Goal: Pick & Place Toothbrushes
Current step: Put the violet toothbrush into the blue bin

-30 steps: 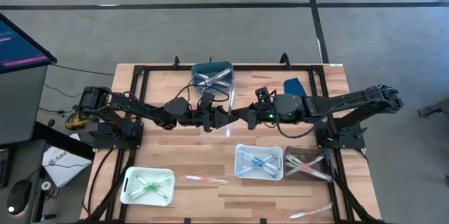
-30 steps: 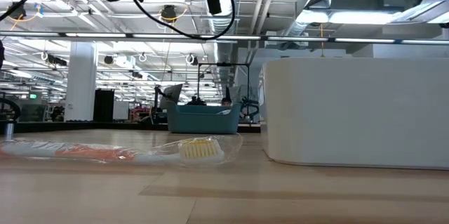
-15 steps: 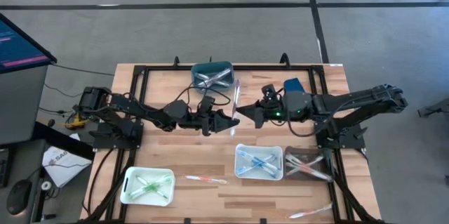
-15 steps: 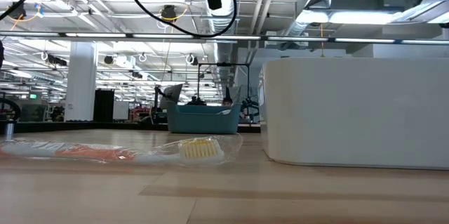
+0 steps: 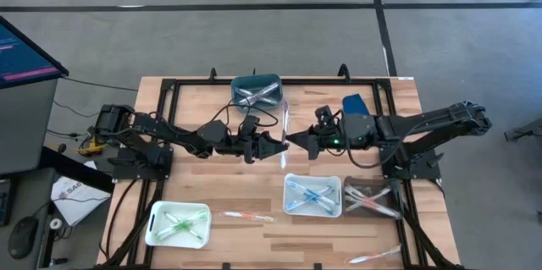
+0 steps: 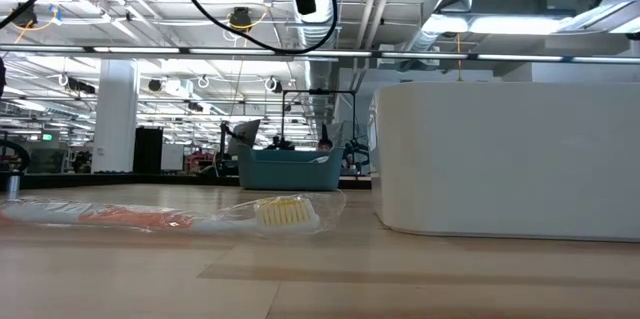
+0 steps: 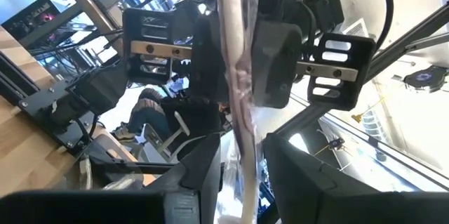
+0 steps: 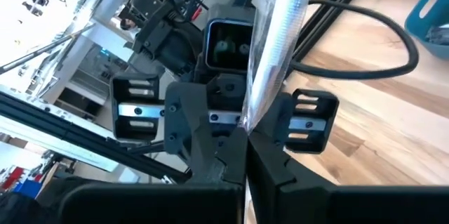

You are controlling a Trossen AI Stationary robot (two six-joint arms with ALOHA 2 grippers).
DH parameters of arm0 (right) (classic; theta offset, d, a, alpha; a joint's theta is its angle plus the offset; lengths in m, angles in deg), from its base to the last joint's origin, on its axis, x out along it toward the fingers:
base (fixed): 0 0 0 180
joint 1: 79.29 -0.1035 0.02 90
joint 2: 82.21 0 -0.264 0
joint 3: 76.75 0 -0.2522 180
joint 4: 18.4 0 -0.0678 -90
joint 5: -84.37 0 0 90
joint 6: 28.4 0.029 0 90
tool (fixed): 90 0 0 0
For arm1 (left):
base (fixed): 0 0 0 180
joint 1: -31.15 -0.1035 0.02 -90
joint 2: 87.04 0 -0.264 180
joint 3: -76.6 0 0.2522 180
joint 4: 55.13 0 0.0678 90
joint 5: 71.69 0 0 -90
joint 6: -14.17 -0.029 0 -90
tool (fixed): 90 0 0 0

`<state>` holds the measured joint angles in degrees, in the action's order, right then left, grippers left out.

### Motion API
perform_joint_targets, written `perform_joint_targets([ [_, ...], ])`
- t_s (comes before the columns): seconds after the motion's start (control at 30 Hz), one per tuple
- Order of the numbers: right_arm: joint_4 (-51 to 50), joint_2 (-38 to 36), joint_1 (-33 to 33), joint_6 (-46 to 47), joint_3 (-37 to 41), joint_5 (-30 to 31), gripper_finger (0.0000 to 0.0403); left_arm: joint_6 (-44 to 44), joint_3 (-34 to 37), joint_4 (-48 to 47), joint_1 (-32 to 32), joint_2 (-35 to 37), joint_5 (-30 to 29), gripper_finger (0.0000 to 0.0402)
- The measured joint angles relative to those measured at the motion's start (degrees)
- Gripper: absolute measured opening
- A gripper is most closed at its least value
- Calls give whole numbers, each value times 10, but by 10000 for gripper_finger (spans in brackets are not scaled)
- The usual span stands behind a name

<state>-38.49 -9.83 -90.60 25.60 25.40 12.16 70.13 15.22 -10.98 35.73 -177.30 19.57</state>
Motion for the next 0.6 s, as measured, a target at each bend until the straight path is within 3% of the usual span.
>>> perform_joint_targets([
  [0.17, 0, 0, 0, 0, 0, 0, 0, 0, 0, 0, 0, 0, 3, 92],
  [0.37, 1, 0, 0, -4, 0, -20, 0, 0, 0, -1, 4, 0, 8, 16],
  [0.6, 1, -1, 0, 1, 0, -31, 29, 0, 0, 0, 15, 0, 8, 11],
])
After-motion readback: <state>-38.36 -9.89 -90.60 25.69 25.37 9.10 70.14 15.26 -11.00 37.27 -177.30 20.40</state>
